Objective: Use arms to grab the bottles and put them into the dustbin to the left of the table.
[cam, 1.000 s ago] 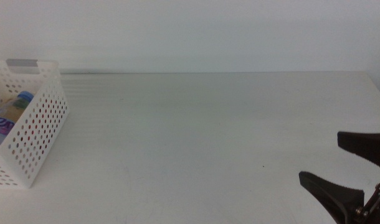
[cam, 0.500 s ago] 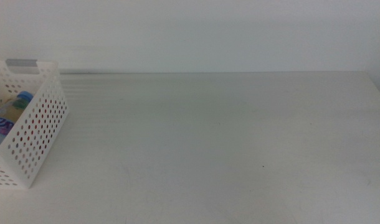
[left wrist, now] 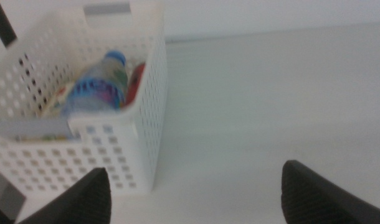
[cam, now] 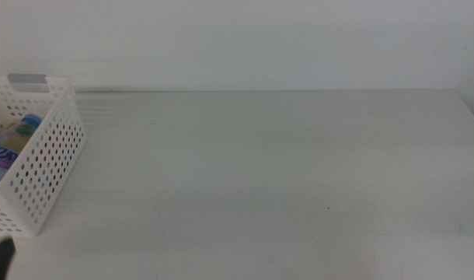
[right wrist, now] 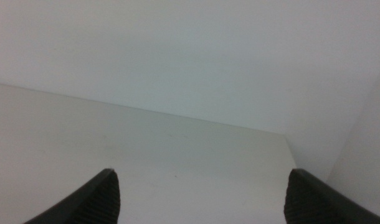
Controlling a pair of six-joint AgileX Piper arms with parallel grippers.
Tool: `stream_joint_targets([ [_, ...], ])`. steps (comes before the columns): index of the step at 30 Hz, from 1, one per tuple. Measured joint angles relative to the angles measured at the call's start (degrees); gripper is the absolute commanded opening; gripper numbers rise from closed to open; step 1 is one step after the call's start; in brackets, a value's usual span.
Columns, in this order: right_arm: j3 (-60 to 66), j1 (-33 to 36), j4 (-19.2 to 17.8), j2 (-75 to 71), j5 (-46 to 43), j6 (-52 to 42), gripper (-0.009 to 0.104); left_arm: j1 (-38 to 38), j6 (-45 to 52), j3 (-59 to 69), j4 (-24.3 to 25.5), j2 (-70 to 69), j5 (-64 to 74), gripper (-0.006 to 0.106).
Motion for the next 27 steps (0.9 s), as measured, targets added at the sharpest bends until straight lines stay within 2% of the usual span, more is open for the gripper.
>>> stream_joint_targets([
  [5,5.56,-0.06,-3.0,-5.91,-0.01,0.0,0.079,0.0,0.0,8.89,0.0,-9.61,-0.06,0.09],
  [10,11.46,-0.06,-3.66,-10.45,0.2,0.0,0.079,0.0,0.0,14.42,0.0,-10.45,-0.25,0.09],
  [19,13.96,-0.06,0.18,-11.39,1.66,0.0,0.079,0.0,0.0,15.98,0.0,-10.54,-3.53,0.09],
  [27,13.96,-0.06,0.65,-11.4,1.66,0.0,0.079,0.0,0.0,16.49,0.0,-10.58,-6.43,0.09],
])
